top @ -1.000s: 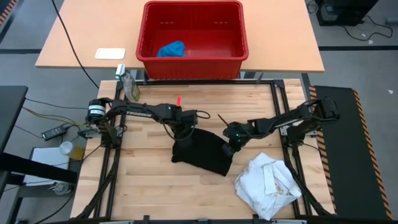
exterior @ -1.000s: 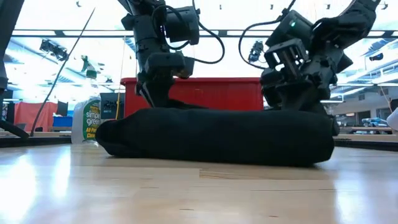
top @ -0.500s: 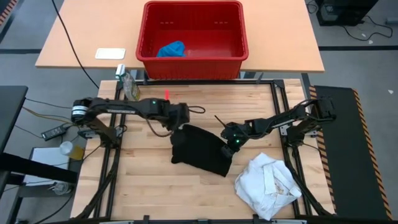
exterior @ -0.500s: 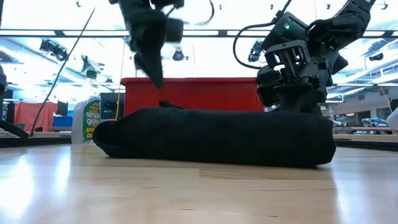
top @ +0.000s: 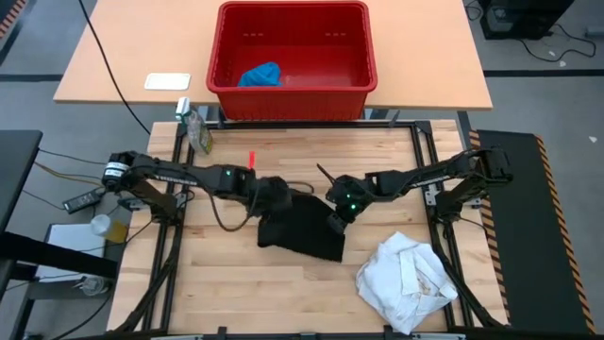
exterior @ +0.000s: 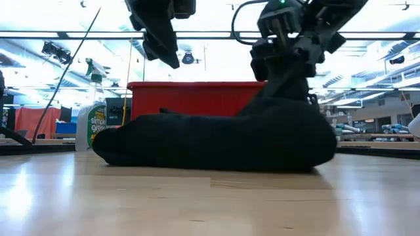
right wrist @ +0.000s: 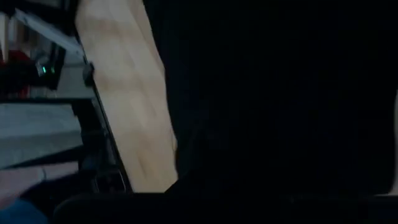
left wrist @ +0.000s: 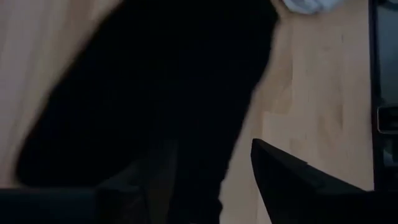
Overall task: Fold laundry
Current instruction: Fold the black shirt
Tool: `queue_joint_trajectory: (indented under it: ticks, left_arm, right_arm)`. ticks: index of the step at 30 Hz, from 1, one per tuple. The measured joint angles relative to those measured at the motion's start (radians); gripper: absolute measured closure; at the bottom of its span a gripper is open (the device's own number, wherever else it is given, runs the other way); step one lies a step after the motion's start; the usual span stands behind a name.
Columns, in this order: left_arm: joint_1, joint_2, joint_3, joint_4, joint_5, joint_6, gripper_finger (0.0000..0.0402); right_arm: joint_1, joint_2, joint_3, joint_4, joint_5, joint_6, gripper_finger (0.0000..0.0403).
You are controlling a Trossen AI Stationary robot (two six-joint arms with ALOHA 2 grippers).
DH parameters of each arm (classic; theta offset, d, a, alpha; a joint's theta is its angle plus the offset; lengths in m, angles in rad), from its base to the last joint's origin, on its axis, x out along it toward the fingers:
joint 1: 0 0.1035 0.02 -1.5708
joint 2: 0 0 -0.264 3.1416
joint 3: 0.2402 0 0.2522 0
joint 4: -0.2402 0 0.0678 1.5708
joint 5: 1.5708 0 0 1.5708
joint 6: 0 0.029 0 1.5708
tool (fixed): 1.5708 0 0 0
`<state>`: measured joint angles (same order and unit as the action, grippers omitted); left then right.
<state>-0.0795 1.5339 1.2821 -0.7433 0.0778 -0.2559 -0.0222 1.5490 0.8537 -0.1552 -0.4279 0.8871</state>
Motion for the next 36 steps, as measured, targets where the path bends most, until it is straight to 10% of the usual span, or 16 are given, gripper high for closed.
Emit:
queue_joint_trajectory:
  ticks: [21,36]
  left_arm:
    - [-0.093,0.116,0.001,0.152,-0.144,-0.001,0.0201]
    - [-0.055,0.266,-0.001,0.035,-0.149,-0.067,0.0201]
  right_arm:
    - [-0.046,0.103,0.030,-0.027,0.112,-0.105,0.0387]
    - [-0.062,0.125,0.029,-0.076,0.168,-0.243,0.0304]
